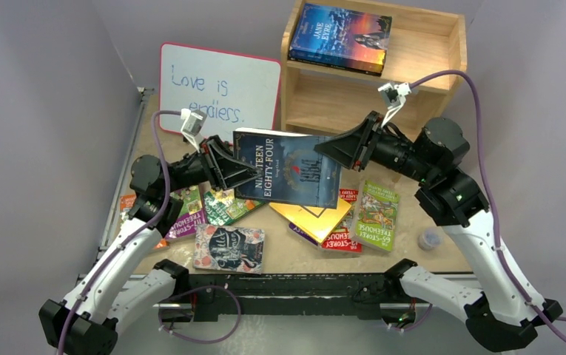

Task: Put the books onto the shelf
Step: Pick up the book from the center of the board.

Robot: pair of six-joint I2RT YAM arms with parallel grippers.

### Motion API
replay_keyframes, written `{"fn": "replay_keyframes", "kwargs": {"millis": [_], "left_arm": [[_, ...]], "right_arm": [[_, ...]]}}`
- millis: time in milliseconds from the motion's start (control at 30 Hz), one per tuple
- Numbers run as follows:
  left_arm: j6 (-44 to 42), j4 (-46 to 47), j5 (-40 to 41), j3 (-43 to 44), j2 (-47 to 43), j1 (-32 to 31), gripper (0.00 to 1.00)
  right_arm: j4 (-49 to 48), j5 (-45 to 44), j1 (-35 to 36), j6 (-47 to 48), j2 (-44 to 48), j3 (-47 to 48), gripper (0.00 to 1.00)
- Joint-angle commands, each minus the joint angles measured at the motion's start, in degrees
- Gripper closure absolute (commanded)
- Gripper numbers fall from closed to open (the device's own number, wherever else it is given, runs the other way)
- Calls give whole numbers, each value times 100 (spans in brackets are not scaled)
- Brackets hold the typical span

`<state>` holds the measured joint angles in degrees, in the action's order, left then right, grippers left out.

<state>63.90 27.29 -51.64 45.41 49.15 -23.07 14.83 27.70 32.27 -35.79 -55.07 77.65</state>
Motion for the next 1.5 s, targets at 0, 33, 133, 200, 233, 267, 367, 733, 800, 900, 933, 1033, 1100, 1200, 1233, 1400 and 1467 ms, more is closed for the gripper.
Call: {"fn": "replay_keyframes", "kwargs": {"millis": [0,33,133,200,233,267,367,733,800,900,933,1033,1100,1200,1233,1400,1467], "left_arm": [[602,725,1257,565,1,-215,100],[686,811,1406,592,2,-215,100],[886,1052,1833,691,-21,-215,100],[1068,1230,1999,792,10,-215,100],[1178,1315,2115,863,32,-218,100],[1354,1510,2236,921,73,-222,100],[1981,2616,2462,1053,281,-224,100],[1662,2610,2116,1188,482,-224,100],[1282,2082,2064,1241,396,-224,100],[785,1452,2042,1312,274,-224,100],[665,1300,2057,1335,244,-224,100],[510,1107,2122,1375,214,-224,100],[499,1061,2125,1402,254,-224,100],[397,750,2234,1464,294,-224,92],[226,401,2451,1526,270,-224,81],[-879,-2223,5105,1806,-3,-224,37],[-1108,-2787,6017,1744,-131,-224,33]], "right_arm": [[-317,-418,25,344,19,137,87],[-424,-464,25,341,63,51,74],[-850,-515,29,247,256,-201,41],[-968,-529,25,160,318,-311,31],[-985,-525,26,103,334,-350,30],[-1017,-491,27,22,351,-411,30],[-1363,-337,25,-255,454,-640,31],[-2129,-200,25,-997,234,-368,39],[-2249,-122,25,-1076,196,-325,39],[-2300,-62,29,-1142,173,-271,39],[-2300,-37,25,-1153,172,-260,42],[-2301,91,29,-1205,148,-259,58],[-2320,121,25,-1225,153,-286,73],[-2295,-29,27,-1131,180,-308,92],[-2250,-129,25,-1035,191,-274,99],[-1897,-841,25,-405,148,111,100],[-1854,-1013,25,-149,36,410,100]]}}
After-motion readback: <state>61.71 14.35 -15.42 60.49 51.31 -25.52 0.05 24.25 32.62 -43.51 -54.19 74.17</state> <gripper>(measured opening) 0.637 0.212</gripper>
